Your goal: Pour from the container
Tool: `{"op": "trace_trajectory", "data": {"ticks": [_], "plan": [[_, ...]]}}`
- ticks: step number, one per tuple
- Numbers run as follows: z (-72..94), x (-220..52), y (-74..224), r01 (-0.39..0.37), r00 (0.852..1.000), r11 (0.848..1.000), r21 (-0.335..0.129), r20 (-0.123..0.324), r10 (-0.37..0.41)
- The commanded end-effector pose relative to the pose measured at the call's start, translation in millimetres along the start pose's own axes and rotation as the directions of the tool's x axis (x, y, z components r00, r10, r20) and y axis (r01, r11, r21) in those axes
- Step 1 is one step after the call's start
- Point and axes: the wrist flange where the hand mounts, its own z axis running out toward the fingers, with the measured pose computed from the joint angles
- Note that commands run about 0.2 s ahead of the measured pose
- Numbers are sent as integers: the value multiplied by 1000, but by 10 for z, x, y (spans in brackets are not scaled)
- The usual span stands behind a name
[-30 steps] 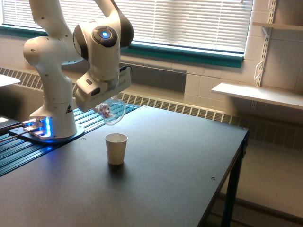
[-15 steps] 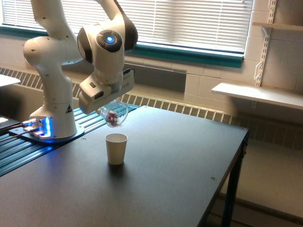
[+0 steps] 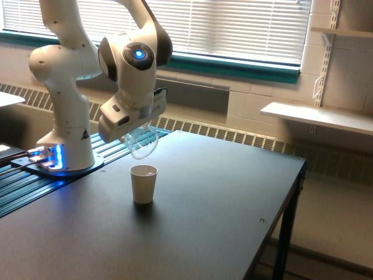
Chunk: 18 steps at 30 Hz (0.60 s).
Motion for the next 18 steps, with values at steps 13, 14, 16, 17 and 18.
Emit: {"op": "trace_trajectory", "data": {"ticks": [13,14,16,17,18], "plan": [[-171,-56,-173,57,994,998,-29,-89,-59],[-189,-59,-176,61,993,998,-26,-97,-63],[-229,-83,-176,65,991,997,-36,-115,-69],[-241,-98,-168,64,991,997,-38,-116,-68],[-243,-106,-163,65,991,997,-38,-116,-69]]}}
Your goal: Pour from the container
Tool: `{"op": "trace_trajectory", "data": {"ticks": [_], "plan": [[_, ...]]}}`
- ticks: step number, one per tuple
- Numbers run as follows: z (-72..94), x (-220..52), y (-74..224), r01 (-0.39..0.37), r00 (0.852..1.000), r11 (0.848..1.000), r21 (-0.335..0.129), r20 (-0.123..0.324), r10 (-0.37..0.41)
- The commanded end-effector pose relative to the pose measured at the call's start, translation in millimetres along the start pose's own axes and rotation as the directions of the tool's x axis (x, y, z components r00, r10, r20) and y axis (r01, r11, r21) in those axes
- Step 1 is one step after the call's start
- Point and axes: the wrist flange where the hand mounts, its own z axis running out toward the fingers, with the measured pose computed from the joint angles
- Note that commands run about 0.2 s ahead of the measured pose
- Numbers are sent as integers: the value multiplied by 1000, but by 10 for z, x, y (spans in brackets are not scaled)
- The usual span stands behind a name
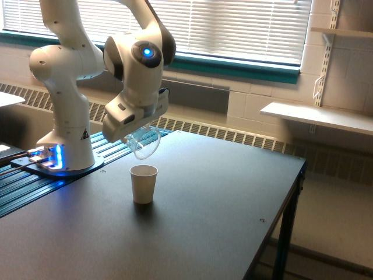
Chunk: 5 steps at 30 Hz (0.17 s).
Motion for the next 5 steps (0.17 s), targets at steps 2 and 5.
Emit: {"op": "trace_trajectory", "data": {"ticks": [2,5], "plan": [[-171,-72,-34,11,999,1000,8,-50,-10],[-172,-85,-25,11,999,1000,7,-50,-10]]}}
